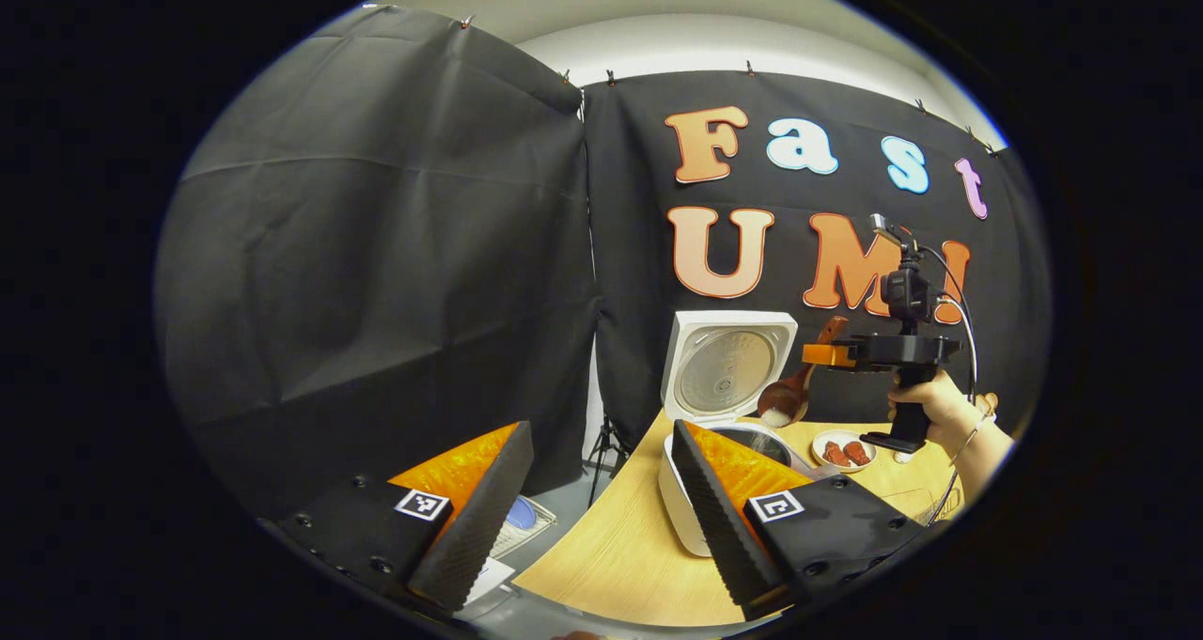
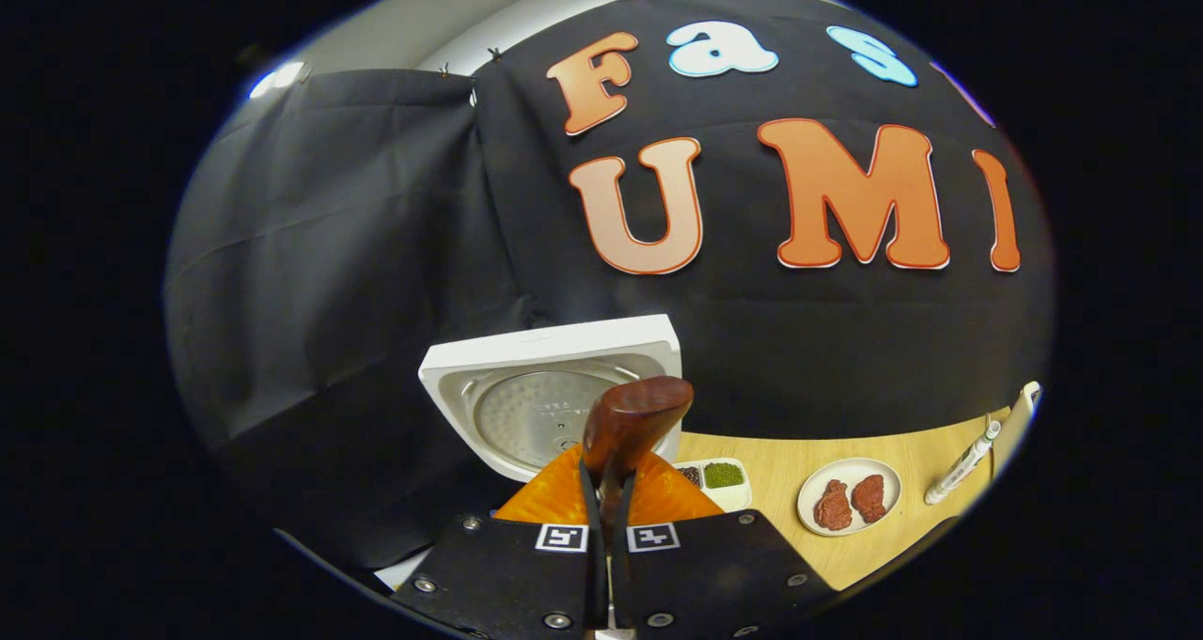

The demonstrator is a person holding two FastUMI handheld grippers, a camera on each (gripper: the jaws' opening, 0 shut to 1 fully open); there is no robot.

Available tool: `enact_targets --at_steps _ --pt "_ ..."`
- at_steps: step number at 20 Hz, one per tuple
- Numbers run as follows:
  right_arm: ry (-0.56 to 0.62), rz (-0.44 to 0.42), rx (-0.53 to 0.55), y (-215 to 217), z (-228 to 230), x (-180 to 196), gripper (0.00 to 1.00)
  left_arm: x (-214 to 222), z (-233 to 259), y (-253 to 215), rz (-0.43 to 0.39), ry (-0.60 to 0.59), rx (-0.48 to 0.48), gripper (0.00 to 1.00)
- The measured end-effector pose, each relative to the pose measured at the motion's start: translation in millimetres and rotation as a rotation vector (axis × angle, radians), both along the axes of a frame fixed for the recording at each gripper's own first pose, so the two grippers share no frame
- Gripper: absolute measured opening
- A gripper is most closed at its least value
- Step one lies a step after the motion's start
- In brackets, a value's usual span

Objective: Close the left gripper, press the button to open the rice cooker; take a wooden spoon from the chopstick holder with the right hand, scoop a spoonful of rice and pour it into the rice cooker, then put the wooden spoon back into the chopstick holder.

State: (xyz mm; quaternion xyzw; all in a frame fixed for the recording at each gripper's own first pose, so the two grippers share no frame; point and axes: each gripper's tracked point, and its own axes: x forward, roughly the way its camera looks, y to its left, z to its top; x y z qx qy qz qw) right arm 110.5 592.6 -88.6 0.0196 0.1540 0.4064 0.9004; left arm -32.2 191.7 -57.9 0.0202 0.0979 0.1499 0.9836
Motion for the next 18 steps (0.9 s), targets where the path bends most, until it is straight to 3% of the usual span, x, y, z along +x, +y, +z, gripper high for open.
enact_targets --at_steps 12,18 --pt "-0.198 0.094 -0.127 8 -1 -10 0.01 1 0 6 0.015 0.004 0.014 1.00" --pt "-0.195 0.101 -0.141 2 -8 -13 0.01 -1 -1 4 0.018 0.008 0.024 1.00"
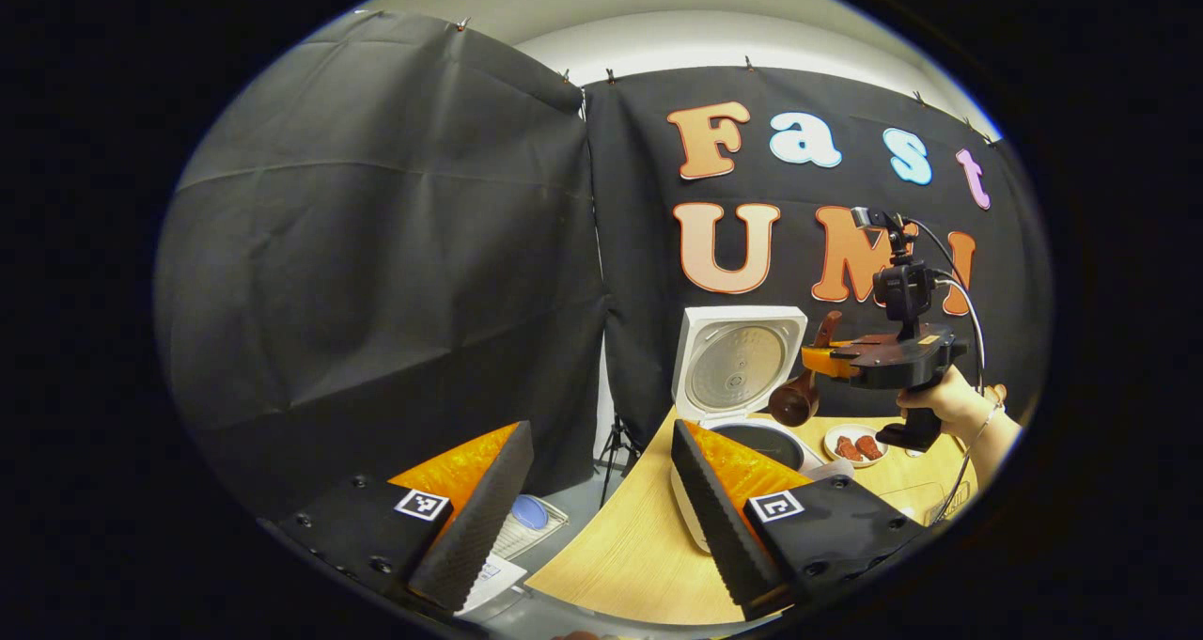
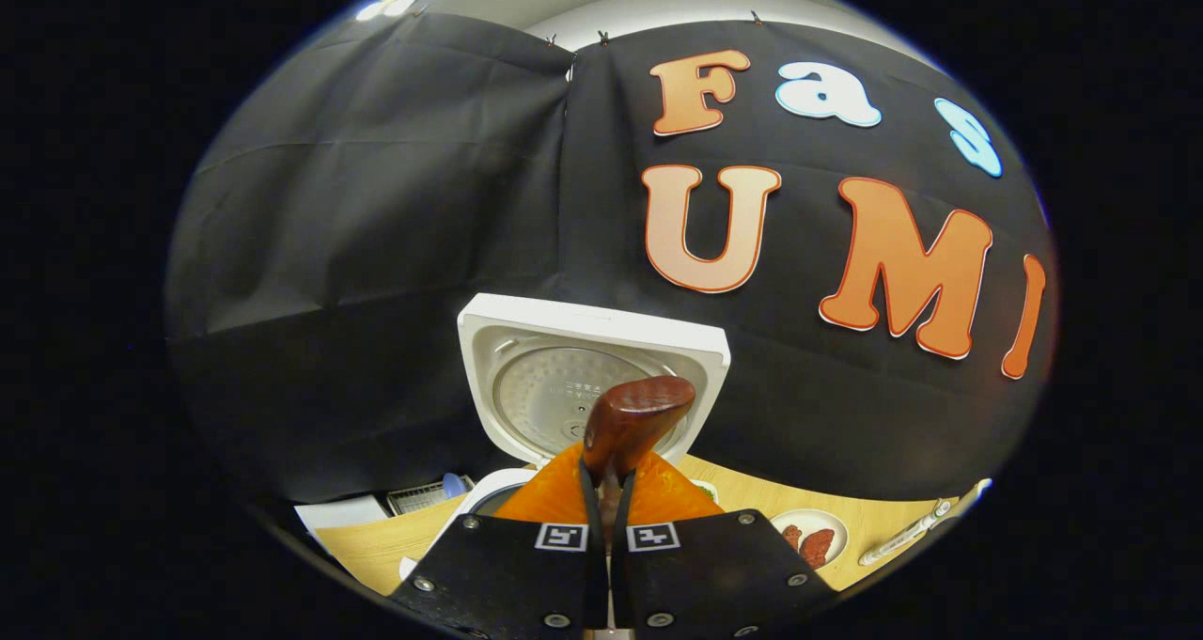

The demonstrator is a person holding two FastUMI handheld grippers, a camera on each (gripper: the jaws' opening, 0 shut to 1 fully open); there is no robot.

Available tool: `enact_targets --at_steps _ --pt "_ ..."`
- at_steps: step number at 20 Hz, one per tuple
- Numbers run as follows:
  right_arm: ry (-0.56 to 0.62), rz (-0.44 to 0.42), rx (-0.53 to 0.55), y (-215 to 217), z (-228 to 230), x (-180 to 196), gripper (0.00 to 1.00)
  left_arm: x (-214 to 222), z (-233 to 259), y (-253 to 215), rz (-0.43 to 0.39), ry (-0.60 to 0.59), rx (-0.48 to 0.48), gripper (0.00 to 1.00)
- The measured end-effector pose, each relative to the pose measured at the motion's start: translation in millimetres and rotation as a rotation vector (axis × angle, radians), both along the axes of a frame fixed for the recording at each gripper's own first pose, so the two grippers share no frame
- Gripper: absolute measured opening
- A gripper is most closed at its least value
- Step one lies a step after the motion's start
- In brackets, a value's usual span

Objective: Close the left gripper, press the button to open the rice cooker; take a wooden spoon from the chopstick holder with the right hand, scoop a spoonful of rice and pour it into the rice cooker, then put the wooden spoon back into the chopstick holder.

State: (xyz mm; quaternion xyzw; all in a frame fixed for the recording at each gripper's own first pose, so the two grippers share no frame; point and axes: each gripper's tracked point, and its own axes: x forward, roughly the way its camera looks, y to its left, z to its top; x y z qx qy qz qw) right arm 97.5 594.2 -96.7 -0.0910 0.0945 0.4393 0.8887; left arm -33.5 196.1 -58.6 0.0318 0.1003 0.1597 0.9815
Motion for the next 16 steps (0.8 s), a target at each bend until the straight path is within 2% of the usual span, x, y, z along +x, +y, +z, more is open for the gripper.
enact_targets --at_steps 4,7,12,16 --pt "0.068 -0.024 0.042 -9 -1 4 0.01 1 0 -5 -0.007 -0.004 -0.006 1.00" --pt "0.171 -0.065 0.099 -21 -3 9 0.01 1 2 -10 -0.015 -0.008 -0.006 1.00" --pt "0.353 -0.101 0.247 -44 5 15 0.01 3 9 -19 -0.034 -0.025 -0.012 1.00" --pt "0.478 -0.160 0.350 -85 12 27 0.01 9 8 -33 -0.068 -0.037 -0.041 1.00"
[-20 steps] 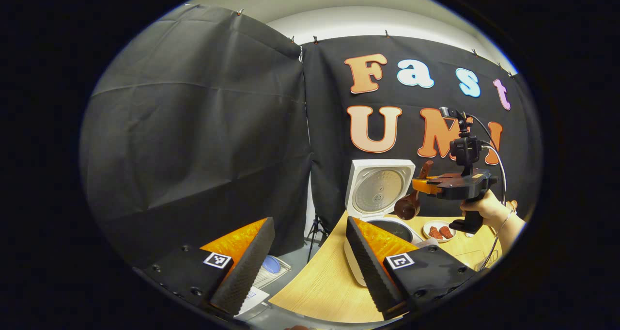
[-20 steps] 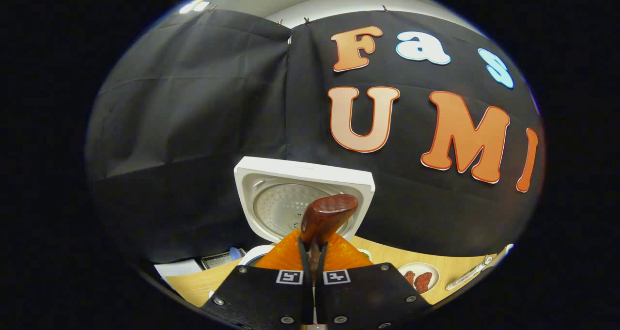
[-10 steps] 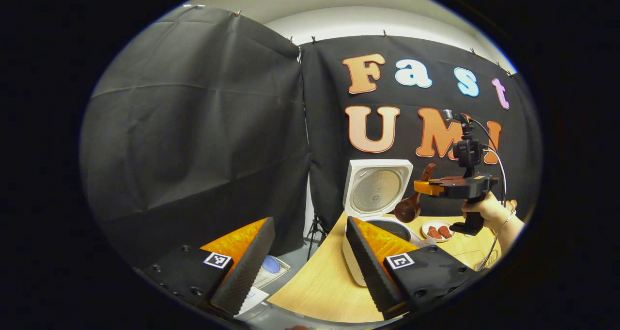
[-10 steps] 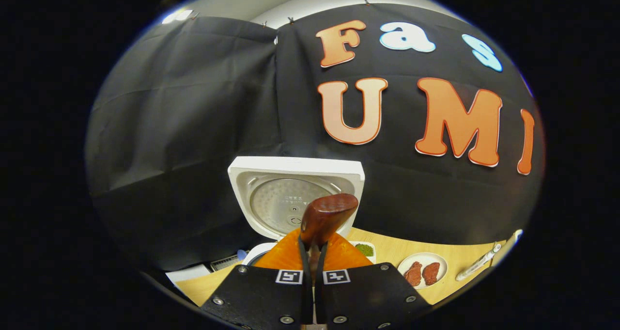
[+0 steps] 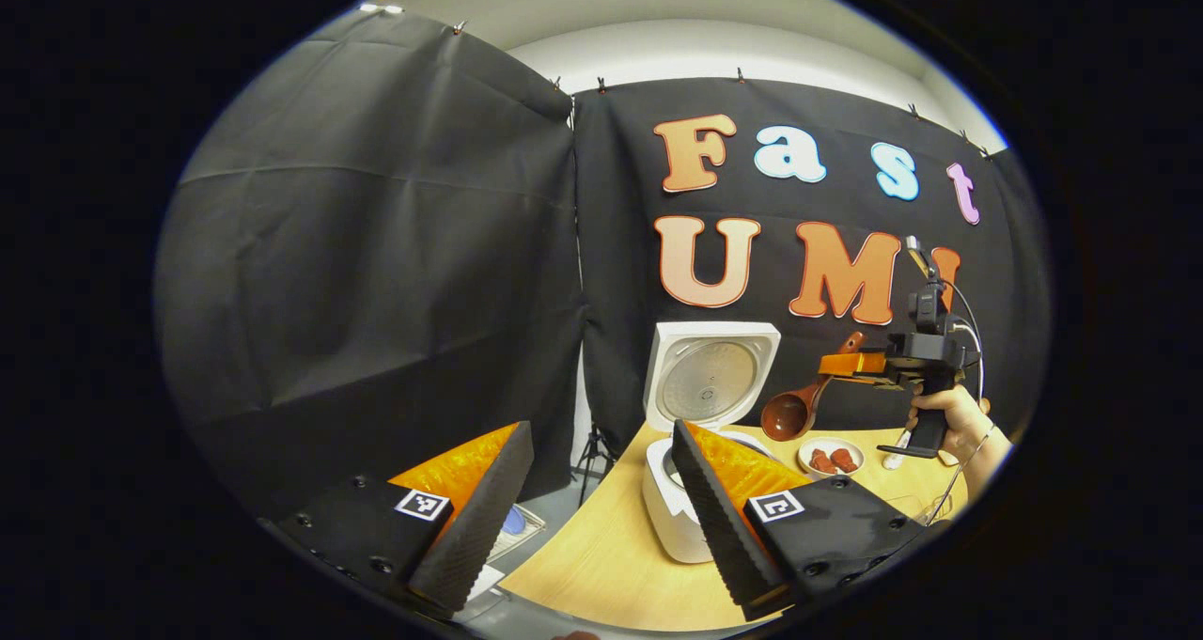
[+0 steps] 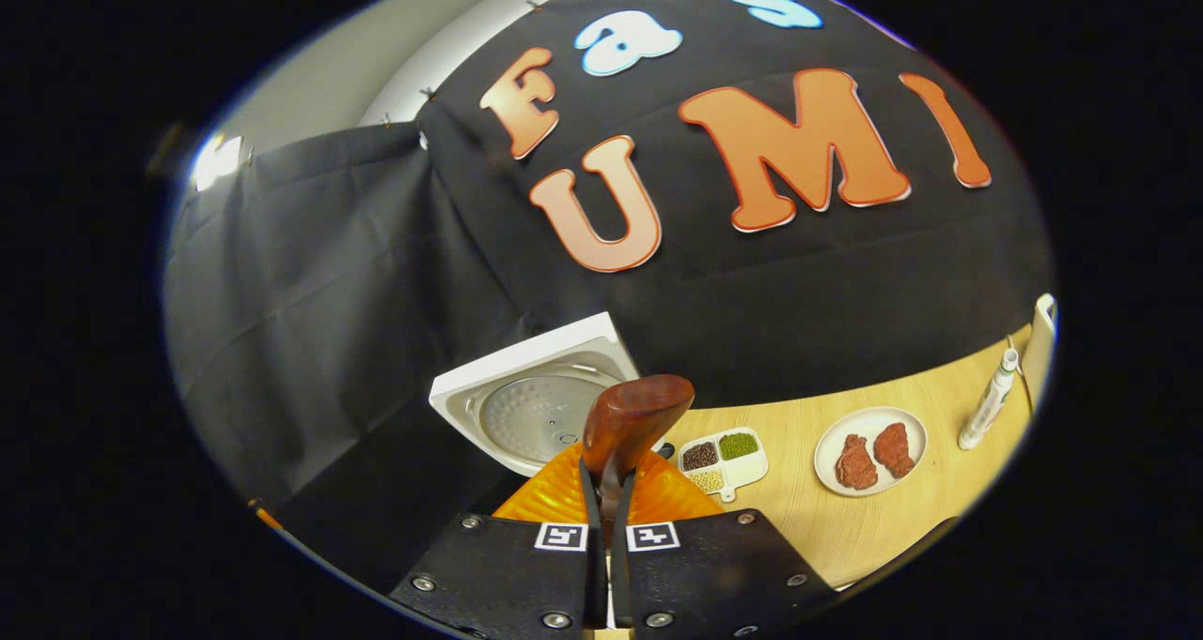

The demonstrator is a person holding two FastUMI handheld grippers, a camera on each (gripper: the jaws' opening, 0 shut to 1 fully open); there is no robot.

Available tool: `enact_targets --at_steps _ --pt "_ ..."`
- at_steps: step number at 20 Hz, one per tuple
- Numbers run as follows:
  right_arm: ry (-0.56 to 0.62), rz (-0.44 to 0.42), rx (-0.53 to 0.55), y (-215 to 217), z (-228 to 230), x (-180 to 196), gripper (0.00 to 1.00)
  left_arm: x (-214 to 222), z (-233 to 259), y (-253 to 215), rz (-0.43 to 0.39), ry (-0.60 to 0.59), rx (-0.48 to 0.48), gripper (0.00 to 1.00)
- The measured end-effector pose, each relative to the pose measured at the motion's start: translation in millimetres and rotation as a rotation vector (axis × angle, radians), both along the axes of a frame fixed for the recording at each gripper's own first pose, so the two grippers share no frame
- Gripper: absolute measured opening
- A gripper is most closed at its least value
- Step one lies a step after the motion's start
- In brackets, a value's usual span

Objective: Close the left gripper, press the button to open the rice cooker; take a wooden spoon from the chopstick holder with the right hand, scoop a spoonful of rice and pour it into the rice cooker, then put the wooden spoon back into the chopstick holder.

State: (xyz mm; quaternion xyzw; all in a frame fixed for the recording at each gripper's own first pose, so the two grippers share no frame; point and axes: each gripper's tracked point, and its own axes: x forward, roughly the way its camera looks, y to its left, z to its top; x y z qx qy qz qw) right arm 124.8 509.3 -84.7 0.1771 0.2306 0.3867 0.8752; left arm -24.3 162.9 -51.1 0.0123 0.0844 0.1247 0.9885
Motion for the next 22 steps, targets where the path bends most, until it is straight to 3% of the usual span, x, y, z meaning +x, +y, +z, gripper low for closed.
enact_targets --at_steps 6,14,22 --pt "0.128 -0.164 0.121 -90 6 19 0.01 9 6 -30 -0.083 -0.015 0.000 1.00" --pt "0.185 -0.349 0.202 -220 1 25 0.01 11 12 -66 -0.186 -0.057 -0.078 1.00" --pt "0.204 -0.568 0.152 -357 -38 10 0.01 14 8 -86 -0.225 -0.055 -0.087 1.00"
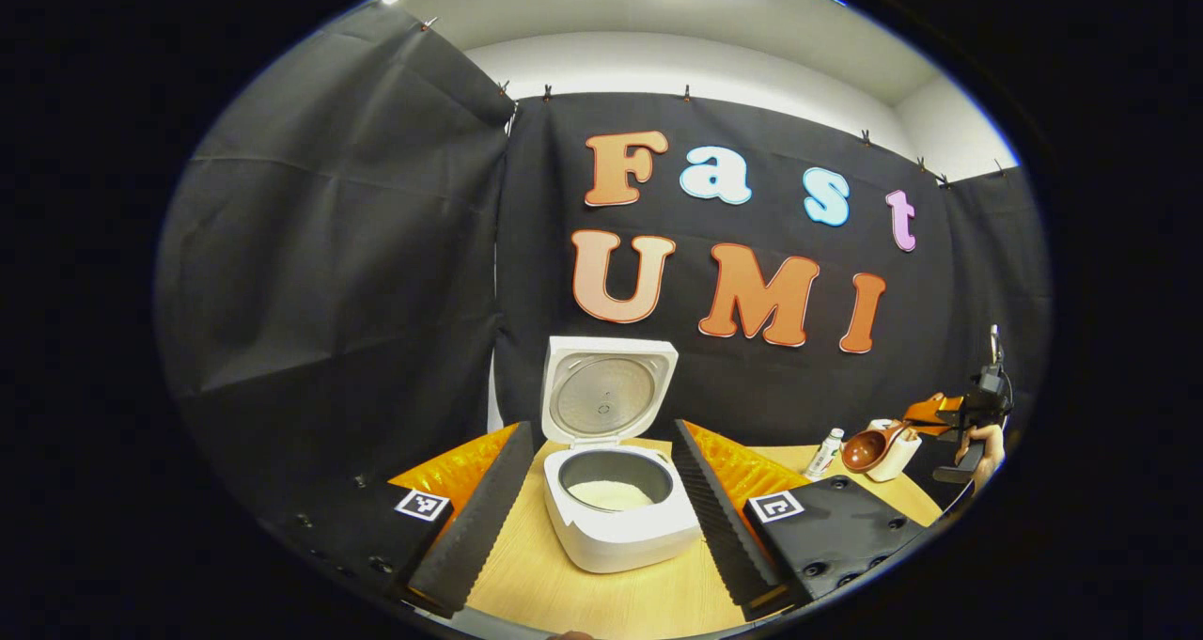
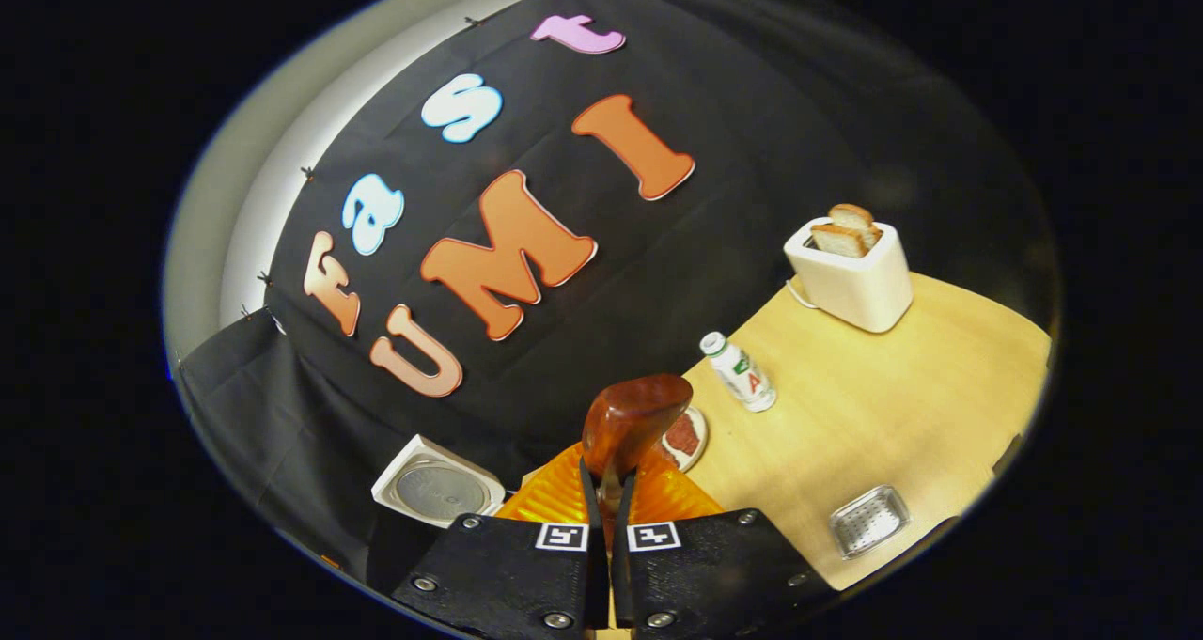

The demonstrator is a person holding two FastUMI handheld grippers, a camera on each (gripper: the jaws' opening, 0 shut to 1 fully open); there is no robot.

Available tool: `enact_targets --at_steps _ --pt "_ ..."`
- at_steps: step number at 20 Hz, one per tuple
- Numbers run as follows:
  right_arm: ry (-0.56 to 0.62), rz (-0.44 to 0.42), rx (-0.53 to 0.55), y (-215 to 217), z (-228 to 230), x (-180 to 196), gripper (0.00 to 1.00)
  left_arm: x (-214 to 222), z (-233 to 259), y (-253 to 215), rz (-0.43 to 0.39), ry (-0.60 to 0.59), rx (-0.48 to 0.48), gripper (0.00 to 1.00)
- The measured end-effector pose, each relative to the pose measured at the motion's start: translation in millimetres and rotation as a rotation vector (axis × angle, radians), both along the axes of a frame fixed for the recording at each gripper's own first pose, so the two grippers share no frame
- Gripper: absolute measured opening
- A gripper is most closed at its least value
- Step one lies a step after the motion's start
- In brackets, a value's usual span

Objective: Close the left gripper, press the button to open the rice cooker; take a wooden spoon from the chopstick holder with the right hand, scoop a spoonful of rice and pour it into the rice cooker, then put the wooden spoon back into the chopstick holder.

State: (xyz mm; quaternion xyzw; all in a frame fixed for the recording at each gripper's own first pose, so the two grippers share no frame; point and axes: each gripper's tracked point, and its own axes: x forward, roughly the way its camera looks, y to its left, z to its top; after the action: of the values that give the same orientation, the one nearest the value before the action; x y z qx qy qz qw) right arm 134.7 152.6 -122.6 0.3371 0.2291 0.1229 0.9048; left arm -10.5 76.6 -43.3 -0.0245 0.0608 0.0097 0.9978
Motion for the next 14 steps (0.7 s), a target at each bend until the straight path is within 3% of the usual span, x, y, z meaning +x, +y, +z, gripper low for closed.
enact_targets --at_steps 7,14 --pt "0.053 -0.140 -0.115 -90 -44 -31 0.01 7 0 -8 -0.010 0.000 0.003 1.00" --pt "0.122 -0.189 -0.214 -125 -95 -56 0.01 10 -5 -17 -0.016 0.013 0.017 1.00"
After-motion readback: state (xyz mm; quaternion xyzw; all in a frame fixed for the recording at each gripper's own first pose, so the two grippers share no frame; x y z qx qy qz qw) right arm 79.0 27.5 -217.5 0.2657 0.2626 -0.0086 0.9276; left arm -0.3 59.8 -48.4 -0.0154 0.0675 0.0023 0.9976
